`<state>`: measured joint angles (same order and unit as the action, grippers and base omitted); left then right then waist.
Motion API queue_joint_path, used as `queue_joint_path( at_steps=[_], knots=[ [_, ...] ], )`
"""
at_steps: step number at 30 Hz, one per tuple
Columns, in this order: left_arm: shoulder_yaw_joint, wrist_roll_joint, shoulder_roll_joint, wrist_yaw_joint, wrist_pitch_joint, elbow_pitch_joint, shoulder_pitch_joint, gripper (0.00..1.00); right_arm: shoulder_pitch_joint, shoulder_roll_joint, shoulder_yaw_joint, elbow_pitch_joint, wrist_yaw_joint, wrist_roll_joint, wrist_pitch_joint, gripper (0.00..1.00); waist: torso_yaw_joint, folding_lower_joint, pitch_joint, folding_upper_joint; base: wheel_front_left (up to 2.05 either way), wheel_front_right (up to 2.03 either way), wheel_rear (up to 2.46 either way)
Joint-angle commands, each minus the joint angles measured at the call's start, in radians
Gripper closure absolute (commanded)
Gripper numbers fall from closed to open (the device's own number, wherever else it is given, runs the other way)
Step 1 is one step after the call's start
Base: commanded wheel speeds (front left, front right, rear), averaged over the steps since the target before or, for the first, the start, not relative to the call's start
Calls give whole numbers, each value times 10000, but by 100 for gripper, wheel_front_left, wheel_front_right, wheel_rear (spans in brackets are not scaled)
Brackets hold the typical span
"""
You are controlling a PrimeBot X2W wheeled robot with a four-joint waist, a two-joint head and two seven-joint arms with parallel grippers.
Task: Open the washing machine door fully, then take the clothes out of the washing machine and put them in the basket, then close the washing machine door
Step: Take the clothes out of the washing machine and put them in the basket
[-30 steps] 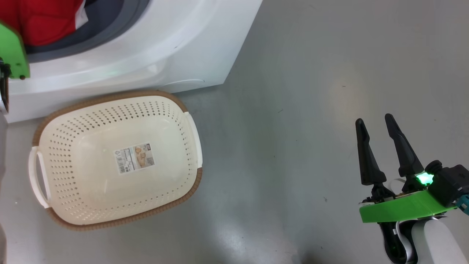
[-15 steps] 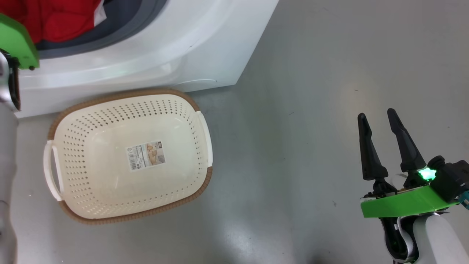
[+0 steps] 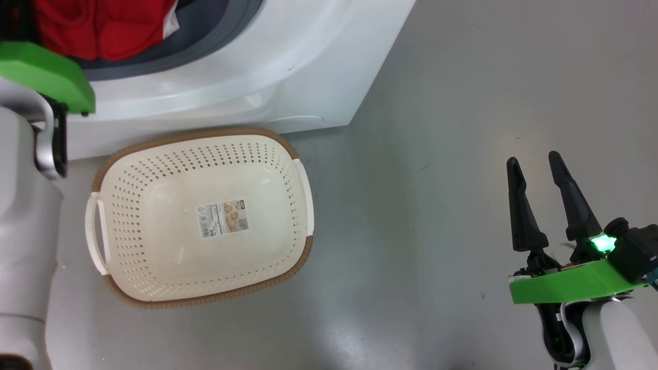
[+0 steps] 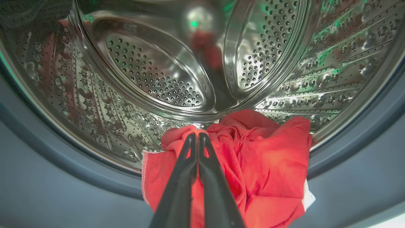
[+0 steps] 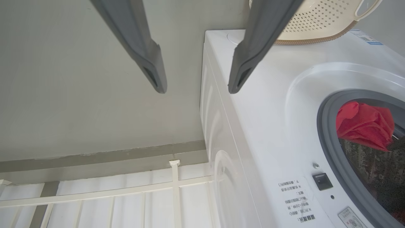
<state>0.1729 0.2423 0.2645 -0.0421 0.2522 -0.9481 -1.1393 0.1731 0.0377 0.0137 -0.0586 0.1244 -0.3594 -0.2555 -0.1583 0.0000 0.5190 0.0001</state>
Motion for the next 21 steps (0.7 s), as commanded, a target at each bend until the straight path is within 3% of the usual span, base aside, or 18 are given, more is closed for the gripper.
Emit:
queue_joint_path(
  at_steps=[1, 8, 21],
  knots=[
    [-251, 61, 370, 43, 92, 650, 372, 100, 60, 125, -209, 210, 63, 19, -63, 0, 46, 0, -25, -1, 0, 0, 0],
    [-341, 165, 163, -148, 93, 2631, 1766, 100, 27, 125, -204, 176, 63, 42, -63, 0, 231, 0, -139, -1, 0, 0, 0],
    [-448, 509, 150, -461, -69, 5095, 3896, 100, -36, 125, -100, 166, 63, 122, -63, 0, 512, 0, -653, -1, 0, 0, 0]
  ],
)
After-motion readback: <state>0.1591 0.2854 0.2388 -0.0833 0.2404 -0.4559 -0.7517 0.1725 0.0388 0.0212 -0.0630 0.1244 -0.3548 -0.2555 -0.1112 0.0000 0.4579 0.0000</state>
